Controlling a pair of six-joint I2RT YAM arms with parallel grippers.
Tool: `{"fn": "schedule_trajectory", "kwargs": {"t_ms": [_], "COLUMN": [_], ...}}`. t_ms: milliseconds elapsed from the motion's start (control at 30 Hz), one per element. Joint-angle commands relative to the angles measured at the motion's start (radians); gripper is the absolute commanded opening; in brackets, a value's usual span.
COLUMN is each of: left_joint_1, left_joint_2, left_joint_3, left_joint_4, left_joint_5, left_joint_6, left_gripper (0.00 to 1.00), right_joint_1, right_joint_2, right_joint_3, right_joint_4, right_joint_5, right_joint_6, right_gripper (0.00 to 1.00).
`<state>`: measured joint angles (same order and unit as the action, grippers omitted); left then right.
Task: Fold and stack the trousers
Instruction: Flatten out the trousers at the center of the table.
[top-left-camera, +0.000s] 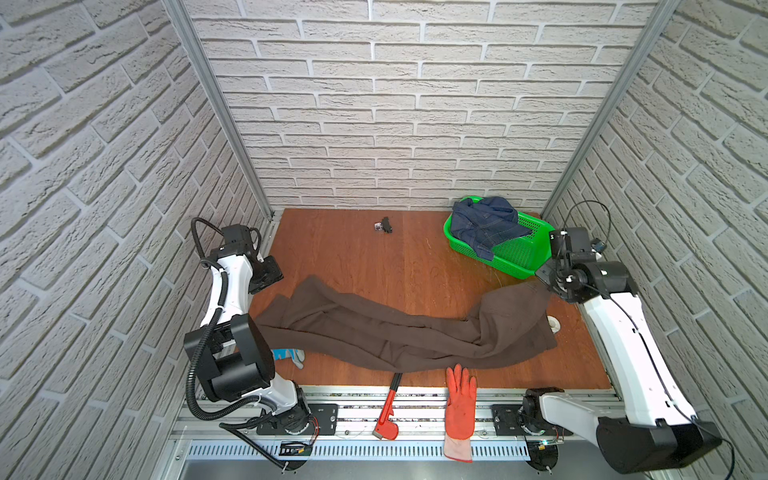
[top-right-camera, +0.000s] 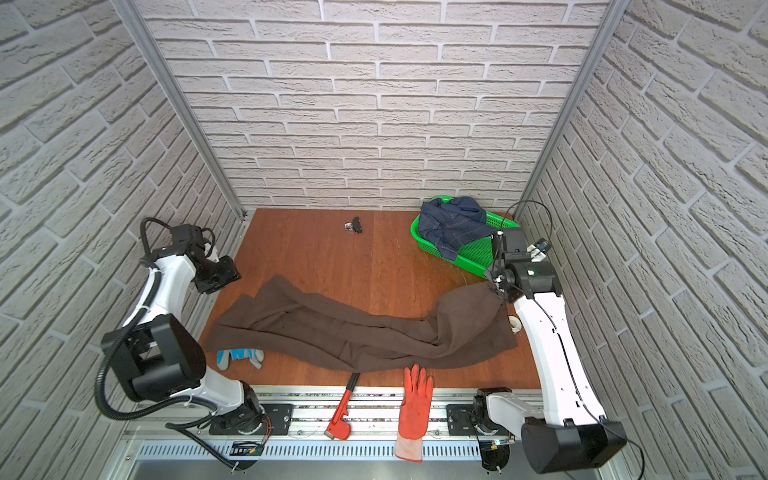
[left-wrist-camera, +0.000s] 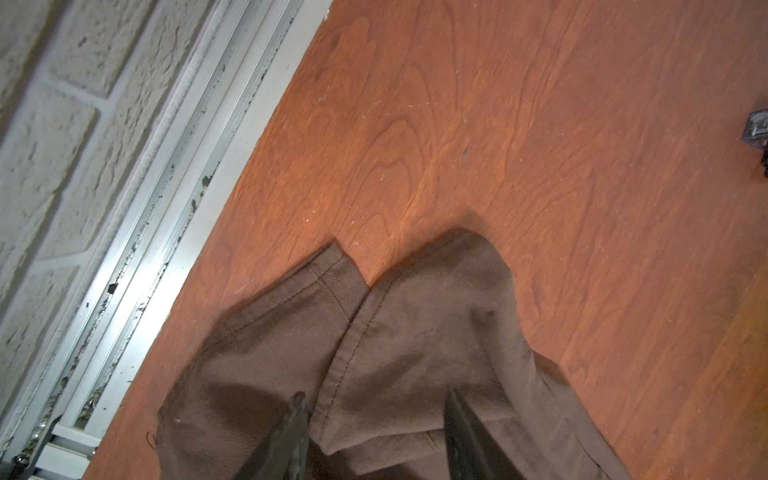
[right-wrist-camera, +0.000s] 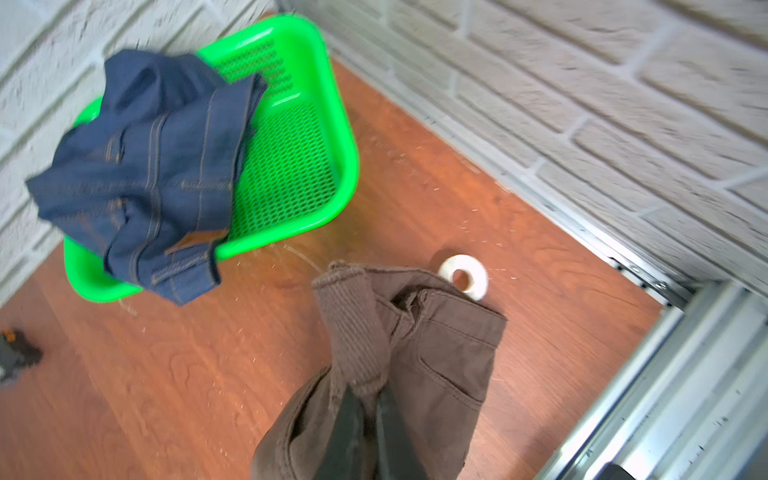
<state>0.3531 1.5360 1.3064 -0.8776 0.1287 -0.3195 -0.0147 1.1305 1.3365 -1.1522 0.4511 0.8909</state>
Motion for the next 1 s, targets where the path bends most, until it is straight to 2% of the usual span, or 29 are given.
{"fn": "schedule_trajectory", "kwargs": {"t_ms": [0, 300, 633, 967], "left_joint_1": [0.007, -0.034, -0.106, -0.146], "left_joint_2": [-0.028, -0.011, 0.133, 0.204], "left_joint_3": [-0.034, -0.139, -0.161, -0.161], "left_joint_4": [-0.016, 0.013, 0.081, 0.071], "left_joint_5": [0.039, 0.175, 0.144, 0.038], "left_joint_6": [-0.02, -0.045, -0.085, -0.093], "left_gripper": [0.56, 0.6, 0.62, 0.64], "right_joint_1": [-0.045, -0.134, -0.166, -0.173], "right_joint_2": [-0.006, -0.013, -0.014, -0.025], "right_joint_3": [-0.068, -0.103, -0.157, -0.199], "right_joint_4": [-0.02, 0.029, 0.085, 0.133], "right_joint_5": [0.075, 0.058, -0.024, -0.09], "right_joint_6": [0.071, 0.065, 0.044, 0.035], "right_gripper": [0.06, 0.06, 0.06, 0.05]}}
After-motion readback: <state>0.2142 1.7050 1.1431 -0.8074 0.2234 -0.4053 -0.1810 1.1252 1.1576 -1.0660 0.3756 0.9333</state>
